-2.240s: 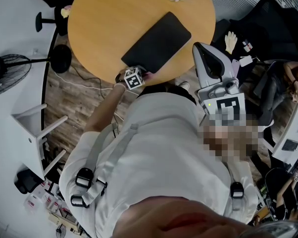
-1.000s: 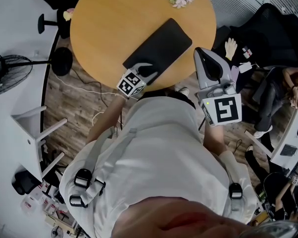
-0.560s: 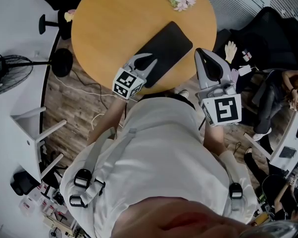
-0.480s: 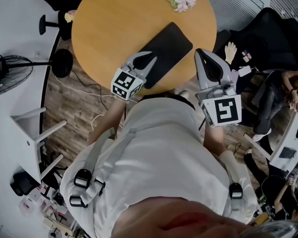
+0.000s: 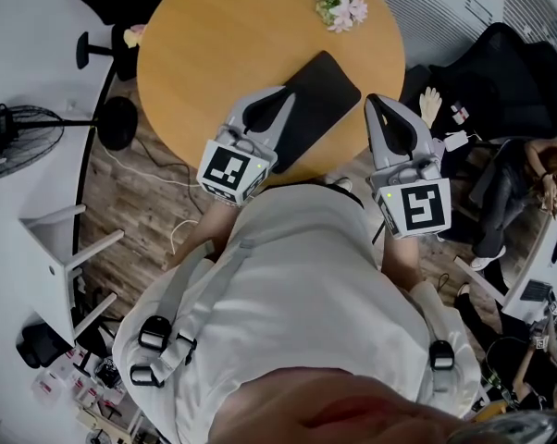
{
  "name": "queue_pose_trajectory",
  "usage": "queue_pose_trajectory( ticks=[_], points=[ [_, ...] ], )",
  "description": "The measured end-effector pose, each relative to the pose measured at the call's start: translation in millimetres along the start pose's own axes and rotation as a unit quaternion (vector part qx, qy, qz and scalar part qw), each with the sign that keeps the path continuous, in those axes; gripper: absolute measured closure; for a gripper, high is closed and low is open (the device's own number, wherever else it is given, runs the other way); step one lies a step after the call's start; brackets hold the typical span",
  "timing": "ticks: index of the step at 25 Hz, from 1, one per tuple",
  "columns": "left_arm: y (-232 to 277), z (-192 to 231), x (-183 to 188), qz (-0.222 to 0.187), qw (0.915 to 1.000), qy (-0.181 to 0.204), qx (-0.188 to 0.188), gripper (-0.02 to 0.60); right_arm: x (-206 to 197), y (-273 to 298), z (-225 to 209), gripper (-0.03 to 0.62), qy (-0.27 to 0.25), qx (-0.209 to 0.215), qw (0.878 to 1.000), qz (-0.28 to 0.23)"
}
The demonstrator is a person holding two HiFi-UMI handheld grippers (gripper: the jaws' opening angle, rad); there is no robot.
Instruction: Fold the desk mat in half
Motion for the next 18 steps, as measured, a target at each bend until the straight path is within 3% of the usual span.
queue_pose_trajectory(
  ticks=[9, 18],
  points=[
    [-16.4, -0.3, 67.6, -0.046, 0.9980, 0.028, 0.031, 0.569, 5.5, 3.7, -1.7, 0.589, -0.012, 0.005, 1.000, 0.000],
    [-26.2, -0.3, 88.5, -0.067, 0.9962, 0.040, 0.037, 0.569, 17.4, 10.8, 6.4, 0.589, -0.013, 0.011, 1.000, -0.006]
  ],
)
Point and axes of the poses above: the fingertips, and each gripper's own axes: y forward along the fingers, z to its left, x out of its top, the point moved 3 cm from there along -y, backward along the fingers, and after that the axes turned 5 degrees about -x, right-handed, at the moved point
